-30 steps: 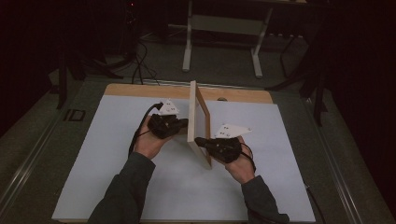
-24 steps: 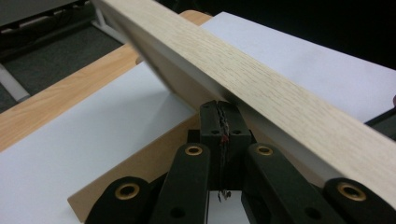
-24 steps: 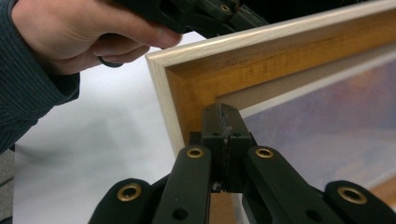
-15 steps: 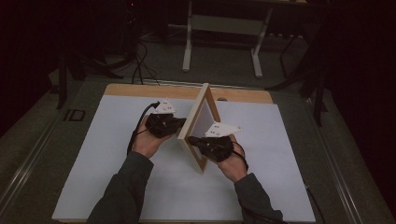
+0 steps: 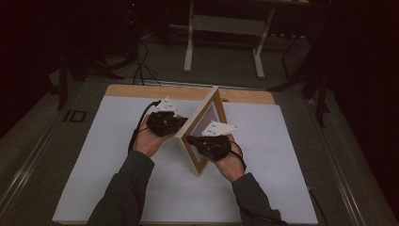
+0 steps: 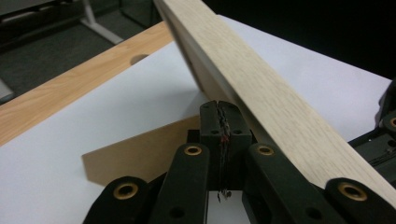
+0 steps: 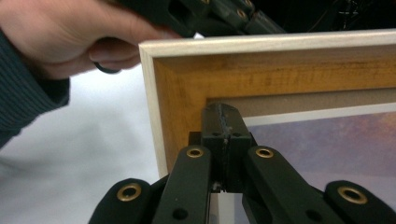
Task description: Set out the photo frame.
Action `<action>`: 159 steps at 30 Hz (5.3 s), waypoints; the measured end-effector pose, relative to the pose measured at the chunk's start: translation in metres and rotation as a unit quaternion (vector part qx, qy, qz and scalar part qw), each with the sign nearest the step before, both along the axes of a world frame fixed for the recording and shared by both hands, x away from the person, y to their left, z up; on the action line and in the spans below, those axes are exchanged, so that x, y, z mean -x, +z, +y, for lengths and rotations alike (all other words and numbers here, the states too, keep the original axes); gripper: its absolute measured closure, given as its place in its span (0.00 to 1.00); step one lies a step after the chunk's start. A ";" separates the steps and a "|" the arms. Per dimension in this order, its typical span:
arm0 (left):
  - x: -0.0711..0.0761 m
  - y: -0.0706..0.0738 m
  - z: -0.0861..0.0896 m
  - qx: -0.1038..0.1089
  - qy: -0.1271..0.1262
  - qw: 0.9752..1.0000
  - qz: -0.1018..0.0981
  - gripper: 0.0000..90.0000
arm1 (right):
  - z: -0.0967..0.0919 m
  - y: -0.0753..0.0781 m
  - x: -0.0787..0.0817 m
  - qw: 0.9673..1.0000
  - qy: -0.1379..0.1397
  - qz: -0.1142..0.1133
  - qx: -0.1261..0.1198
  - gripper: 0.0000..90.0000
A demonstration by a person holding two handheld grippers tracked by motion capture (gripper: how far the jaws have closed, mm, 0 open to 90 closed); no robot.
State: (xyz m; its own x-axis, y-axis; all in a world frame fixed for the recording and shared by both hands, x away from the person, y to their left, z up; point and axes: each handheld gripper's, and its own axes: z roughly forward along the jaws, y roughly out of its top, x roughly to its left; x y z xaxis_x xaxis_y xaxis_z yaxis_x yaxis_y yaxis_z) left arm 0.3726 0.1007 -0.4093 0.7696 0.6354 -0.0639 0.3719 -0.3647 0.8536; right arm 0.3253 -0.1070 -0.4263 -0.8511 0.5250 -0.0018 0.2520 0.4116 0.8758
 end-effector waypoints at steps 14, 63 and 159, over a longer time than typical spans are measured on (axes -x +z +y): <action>0.015 0.022 0.024 0.061 0.043 0.997 0.008 0.80 | -0.019 -0.010 -0.005 1.000 -0.018 0.015 0.020 0.83; 0.060 0.007 -0.003 0.023 0.046 0.998 0.035 0.64 | -0.055 -0.013 -0.012 0.998 -0.058 0.027 0.012 0.71; 0.058 -0.044 0.034 0.084 0.096 0.990 0.056 0.79 | -0.088 -0.013 -0.054 0.986 -0.163 0.010 0.021 0.66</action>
State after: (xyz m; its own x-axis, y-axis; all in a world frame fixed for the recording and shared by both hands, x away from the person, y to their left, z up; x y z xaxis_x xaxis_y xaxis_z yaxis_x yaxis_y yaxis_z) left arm 0.3145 0.1347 -0.4529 0.6180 0.7421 -0.2595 0.5170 -0.1350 0.8452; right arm 0.3798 -0.1953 -0.4389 -0.6373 0.7705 -0.0150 0.3933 0.3418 0.8535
